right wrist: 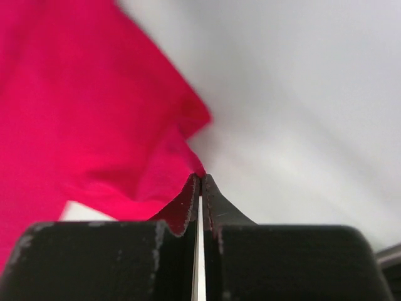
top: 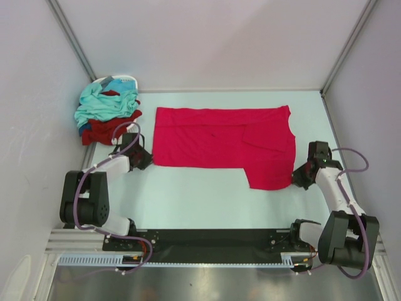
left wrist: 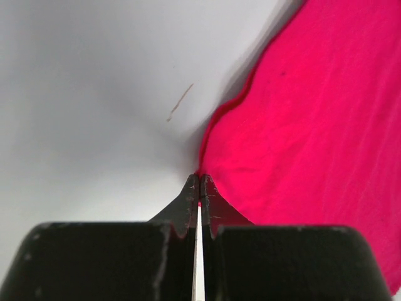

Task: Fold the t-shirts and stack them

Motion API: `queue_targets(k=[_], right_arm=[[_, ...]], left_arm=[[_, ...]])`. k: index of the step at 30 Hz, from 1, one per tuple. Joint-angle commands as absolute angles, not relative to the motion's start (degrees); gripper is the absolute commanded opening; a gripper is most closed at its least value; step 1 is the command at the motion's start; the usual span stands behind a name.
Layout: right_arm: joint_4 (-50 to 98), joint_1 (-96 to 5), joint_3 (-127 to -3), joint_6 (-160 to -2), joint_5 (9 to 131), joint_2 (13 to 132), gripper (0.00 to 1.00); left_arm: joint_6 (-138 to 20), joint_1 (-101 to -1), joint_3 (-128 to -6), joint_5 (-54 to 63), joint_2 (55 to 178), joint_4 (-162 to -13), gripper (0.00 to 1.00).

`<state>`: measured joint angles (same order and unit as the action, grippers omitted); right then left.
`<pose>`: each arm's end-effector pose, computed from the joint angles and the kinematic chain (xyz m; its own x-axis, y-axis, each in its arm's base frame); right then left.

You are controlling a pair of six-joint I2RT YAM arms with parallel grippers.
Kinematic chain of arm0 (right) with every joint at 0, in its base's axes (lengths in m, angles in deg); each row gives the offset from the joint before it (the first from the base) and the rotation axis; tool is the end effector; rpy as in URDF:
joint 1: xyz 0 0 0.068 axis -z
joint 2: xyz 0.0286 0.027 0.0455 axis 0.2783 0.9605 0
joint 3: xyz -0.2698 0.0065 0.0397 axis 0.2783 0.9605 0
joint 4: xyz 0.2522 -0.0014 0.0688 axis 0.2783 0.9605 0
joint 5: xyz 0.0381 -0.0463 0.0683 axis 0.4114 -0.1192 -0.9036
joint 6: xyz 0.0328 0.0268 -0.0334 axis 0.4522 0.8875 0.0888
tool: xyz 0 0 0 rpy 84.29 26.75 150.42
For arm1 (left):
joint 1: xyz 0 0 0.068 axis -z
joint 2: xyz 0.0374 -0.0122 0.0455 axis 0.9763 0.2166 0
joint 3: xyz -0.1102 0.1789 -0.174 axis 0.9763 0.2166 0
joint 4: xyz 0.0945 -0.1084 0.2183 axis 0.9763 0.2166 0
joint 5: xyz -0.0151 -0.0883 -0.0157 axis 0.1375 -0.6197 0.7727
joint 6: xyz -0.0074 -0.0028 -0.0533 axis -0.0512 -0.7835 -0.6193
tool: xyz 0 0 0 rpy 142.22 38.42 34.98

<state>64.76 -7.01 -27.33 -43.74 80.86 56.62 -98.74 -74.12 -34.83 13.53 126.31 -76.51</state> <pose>0.1919 -0.0327 0.1925 -0.5353 0.7924 -0.2924 0.7684 0.6006 0.2208 0.2758 -0.0158 0.1555 -0.5515 -0.7440 -0.3772 -0.5973 0.6679 -0.4440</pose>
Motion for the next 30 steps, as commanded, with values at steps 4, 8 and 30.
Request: queue_targets(k=[4, 8, 30], right_arm=[[58.36, -6.93, -39.52, -46.18, 83.22, 59.89, 0.00], [54.24, -6.49, -44.45, -46.79, 82.17, 64.90, 0.00], [46.22, -5.43, -69.41, -53.91, 78.65, 93.98, 0.00]], left_arm=[[-98.45, -73.80, -41.97, 13.13, 126.75, -74.60, 0.00], [-98.80, -73.80, -44.17, 13.13, 128.24, -74.08, 0.00], [-97.39, -73.89, -61.13, 16.38, 141.77, -71.53, 0.00]])
